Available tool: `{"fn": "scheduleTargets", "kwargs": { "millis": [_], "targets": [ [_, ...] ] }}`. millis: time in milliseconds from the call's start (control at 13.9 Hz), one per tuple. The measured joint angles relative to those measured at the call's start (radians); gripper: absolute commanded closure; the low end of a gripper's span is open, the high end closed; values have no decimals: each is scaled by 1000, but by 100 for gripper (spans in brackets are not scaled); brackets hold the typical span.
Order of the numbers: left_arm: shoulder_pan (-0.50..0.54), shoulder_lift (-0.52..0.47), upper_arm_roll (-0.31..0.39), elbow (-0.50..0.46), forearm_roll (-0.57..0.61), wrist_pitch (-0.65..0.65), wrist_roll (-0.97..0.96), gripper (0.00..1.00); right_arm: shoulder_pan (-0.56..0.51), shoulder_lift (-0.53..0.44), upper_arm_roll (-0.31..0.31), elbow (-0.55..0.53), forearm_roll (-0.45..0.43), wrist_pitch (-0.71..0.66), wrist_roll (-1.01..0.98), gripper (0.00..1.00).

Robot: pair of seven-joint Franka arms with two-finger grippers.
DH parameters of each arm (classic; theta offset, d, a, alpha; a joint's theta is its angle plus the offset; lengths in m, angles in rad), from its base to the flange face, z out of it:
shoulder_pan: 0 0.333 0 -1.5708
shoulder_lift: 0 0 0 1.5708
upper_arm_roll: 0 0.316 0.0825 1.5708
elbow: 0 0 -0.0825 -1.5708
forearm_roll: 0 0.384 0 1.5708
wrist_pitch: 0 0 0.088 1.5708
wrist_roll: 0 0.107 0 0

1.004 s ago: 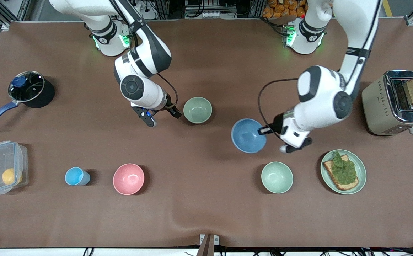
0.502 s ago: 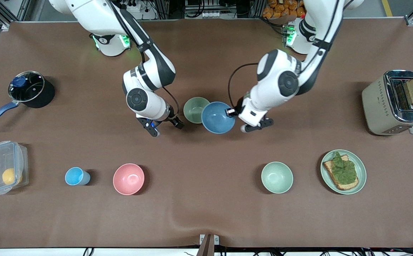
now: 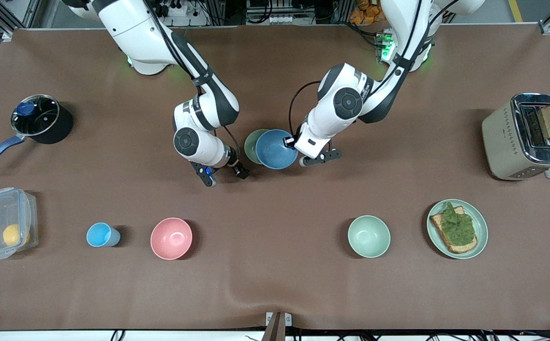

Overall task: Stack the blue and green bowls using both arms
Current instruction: 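Carry both bowls to mid-table and lower the blue bowl into the green bowl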

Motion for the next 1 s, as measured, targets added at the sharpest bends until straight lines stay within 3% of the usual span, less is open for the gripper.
{"fn": "scheduleTargets", "kwargs": {
  "millis": [287,1004],
  "targets": [
    [-46,26,0,-1,44,2,-63,100,0,4,0,0,100,-4,0,0],
    [-100,94,0,42,80,33,-142,100,0,7,0,0,143,-5,3,0]
  ]
}}
